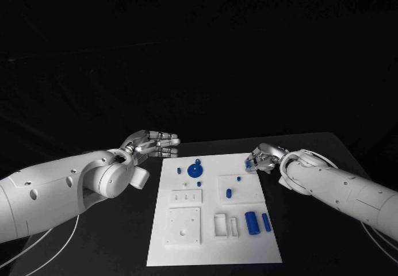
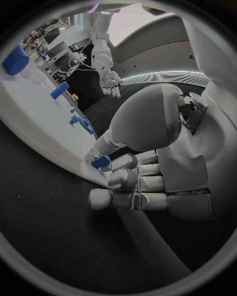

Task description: Assemble the parts on the task board

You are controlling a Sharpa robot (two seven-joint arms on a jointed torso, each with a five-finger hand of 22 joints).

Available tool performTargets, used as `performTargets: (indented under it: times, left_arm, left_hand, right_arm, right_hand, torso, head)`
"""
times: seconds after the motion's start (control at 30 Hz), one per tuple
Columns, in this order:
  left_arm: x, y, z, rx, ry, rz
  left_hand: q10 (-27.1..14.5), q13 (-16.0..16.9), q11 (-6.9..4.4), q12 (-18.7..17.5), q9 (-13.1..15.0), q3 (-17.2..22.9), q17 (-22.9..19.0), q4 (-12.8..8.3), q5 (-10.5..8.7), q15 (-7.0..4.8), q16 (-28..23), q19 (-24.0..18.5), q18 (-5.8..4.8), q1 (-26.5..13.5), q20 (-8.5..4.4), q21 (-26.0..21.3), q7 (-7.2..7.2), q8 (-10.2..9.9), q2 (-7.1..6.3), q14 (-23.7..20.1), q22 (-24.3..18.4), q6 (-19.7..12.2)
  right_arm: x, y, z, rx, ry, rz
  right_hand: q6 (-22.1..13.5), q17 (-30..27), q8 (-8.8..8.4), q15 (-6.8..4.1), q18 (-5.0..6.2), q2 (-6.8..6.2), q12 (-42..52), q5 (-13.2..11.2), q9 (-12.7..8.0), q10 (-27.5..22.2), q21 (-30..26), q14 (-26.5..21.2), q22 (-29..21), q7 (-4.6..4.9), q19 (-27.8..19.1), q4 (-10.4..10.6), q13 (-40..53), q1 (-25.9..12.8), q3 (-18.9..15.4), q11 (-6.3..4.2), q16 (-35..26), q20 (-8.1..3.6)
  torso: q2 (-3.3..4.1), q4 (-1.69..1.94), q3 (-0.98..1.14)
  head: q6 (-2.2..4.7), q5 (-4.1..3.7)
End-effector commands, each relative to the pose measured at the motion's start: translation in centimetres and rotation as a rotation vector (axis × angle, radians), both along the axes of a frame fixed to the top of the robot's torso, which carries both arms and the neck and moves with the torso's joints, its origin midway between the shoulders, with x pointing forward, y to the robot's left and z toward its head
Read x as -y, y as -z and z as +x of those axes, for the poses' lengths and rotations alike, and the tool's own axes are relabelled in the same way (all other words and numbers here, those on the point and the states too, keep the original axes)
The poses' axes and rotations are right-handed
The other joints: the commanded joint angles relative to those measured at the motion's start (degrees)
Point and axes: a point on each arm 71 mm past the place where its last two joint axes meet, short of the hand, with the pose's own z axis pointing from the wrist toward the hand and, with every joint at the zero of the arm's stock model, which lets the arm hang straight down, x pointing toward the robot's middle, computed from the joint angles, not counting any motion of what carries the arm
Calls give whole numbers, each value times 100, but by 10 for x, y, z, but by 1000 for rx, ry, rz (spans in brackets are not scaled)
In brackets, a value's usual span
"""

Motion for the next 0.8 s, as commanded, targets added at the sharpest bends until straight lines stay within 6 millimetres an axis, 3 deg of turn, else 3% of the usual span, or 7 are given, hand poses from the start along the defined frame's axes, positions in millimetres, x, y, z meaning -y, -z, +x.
performTargets:
  times: [0.03,0.27,0.5,0.63,0.7,0.8]
  left_arm:
    - [2,-1,0,4,18,-4]
    - [2,-1,0,3,18,-3]
    - [2,0,0,0,19,8]
    - [0,1,2,-9,16,28]
    - [-1,1,3,-15,13,43]
    - [-2,1,7,-31,19,76]
  left_hand:
    - [-7,9,-43,-8,-3,-1,9,-21,10,2,-5,-4,-26,46,6,38,-45,-5,32,6,-6,-3]
    - [-7,9,-43,-8,-3,-1,9,-21,10,2,-5,-4,-26,46,6,38,-45,-5,32,6,-6,-3]
    - [126,9,-3,-1,7,-25,17,20,-12,-33,21,42,-24,2,-17,67,-3,29,50,118,4,169]
    - [736,15,-77,1,28,-93,92,114,-18,-269,248,416,-80,-111,-239,308,11,65,89,764,95,631]
    - [1002,21,-161,16,41,-122,143,157,-16,-395,433,615,-105,-158,-359,460,-46,97,114,1065,163,886]
    - [1464,26,-321,20,50,-192,323,260,-13,-612,798,939,-169,-285,-582,758,-149,96,147,1560,315,1115]
  right_arm:
    - [-1,2,-1,5,0,-1]
    - [0,0,-1,34,23,10]
    - [-3,-6,-2,64,39,28]
    - [-10,-19,-2,86,36,43]
    - [-15,-26,-2,95,29,45]
    - [-25,-35,-3,105,14,45]
  right_hand:
    - [152,14,26,10,31,55,30,-68,20,22,29,6,11,-20,269,43,10,-19,-17,-1,23,21]
    - [448,67,15,-22,2,134,34,-161,36,49,68,16,21,-102,276,105,12,-14,-96,-49,59,-9]
    - [451,101,15,-36,-3,106,27,-140,32,62,95,19,20,-109,282,138,10,-29,-148,-57,75,-27]
    - [443,113,14,-42,1,95,25,-132,30,64,88,21,12,-106,283,139,10,-14,-159,-58,80,-34]
    - [415,121,13,-45,3,96,25,-173,27,64,99,20,10,-95,282,135,12,1,-161,-52,80,-37]
    - [400,131,14,-47,8,93,32,-40,27,67,111,20,9,-87,284,122,21,13,-153,-50,82,-41]
  torso:
    - [1,7,-6]
    - [0,5,-6]
    - [-3,-16,-11]
    - [-17,-22,-8]
    - [-31,-36,-12]
    - [-61,-68,-29]
  head:
    - [-3,-12]
    - [-8,-9]
    - [13,1]
    - [31,5]
    - [42,9]
    - [30,33]
